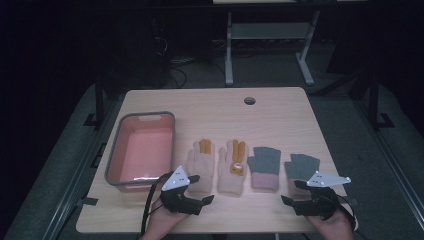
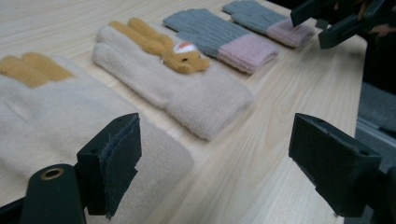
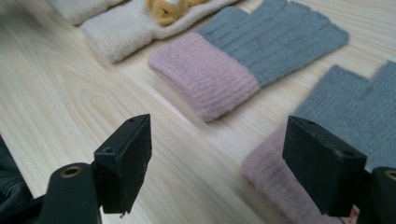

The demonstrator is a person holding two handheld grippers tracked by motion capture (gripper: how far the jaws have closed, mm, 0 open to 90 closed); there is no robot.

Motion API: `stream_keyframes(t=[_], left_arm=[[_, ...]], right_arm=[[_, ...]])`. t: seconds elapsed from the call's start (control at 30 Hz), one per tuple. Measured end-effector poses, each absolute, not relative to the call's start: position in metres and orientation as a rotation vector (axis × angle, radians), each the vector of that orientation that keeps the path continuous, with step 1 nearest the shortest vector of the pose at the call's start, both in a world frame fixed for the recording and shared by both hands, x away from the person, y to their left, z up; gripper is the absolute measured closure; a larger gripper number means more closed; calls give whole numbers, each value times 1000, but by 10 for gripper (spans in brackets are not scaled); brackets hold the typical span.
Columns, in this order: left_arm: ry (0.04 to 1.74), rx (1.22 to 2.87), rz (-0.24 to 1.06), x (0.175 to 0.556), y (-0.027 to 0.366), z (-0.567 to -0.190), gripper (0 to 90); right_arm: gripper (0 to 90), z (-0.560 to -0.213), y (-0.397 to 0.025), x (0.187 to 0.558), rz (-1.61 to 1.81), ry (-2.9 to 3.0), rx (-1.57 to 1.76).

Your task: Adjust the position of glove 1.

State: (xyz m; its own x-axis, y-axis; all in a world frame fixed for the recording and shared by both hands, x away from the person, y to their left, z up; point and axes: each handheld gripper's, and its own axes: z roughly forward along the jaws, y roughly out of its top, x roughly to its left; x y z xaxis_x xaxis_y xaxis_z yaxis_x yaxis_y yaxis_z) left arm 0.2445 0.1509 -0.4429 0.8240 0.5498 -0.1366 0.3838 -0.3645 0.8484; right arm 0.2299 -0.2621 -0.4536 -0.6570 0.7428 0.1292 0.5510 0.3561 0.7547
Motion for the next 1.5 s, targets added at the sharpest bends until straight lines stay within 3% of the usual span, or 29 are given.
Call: stream_keyframes(t=[0.4,1.5], left_arm=[[693,2009,242,243,152,-441,173],[669,2012,266,238,154,-435,174]], right_arm=[[230,-441,-253,234,1204,2396,1122],[222,-381,-191,304,1098,2590,928]])
